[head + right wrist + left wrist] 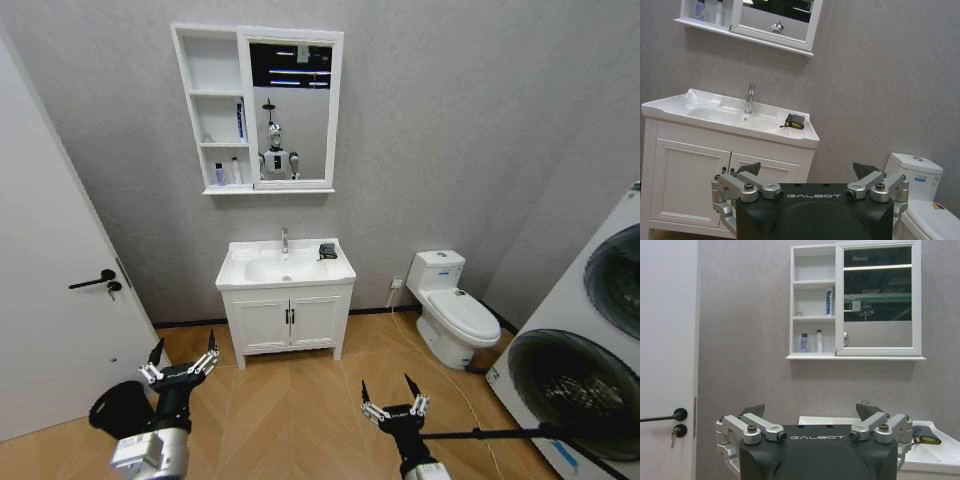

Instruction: Move facial cleanser and shampoo from washbasin to cabinet, then wipe washbasin with towel.

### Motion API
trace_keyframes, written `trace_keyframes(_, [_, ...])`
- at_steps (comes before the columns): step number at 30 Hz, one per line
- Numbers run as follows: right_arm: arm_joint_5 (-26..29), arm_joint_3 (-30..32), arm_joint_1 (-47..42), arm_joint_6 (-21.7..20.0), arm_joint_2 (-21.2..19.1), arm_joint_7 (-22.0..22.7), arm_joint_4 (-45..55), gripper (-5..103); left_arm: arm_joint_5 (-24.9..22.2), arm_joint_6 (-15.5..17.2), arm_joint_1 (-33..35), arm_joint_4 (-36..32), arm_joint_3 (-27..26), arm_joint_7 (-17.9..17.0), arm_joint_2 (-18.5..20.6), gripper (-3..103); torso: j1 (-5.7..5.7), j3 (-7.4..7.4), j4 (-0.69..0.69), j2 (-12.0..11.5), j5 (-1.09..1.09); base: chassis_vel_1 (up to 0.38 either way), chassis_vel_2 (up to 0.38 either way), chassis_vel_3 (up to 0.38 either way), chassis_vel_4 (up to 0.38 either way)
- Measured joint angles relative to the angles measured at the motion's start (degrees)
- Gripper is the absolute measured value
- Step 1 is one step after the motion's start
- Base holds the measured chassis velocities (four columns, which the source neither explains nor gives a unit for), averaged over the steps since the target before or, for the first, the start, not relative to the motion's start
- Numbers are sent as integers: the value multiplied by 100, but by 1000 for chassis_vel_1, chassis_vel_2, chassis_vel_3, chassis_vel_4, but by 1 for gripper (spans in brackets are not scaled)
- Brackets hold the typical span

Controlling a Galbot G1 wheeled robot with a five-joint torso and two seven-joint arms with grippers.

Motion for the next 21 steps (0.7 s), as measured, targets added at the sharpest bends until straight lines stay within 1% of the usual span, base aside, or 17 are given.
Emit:
trace_keyframes(7, [0,0,-1,-5,-1,3,0,100,-36,42,2,-21,5,-101,-34,100,-6,-2,-1,1,-1,-43,39,32,-37])
trace_keyframes(21, [2,0,-1,-11,0,8,0,100,31,6,83,-65,5,-94,19,100,-8,-3,-1,4,0,0,0,0,0])
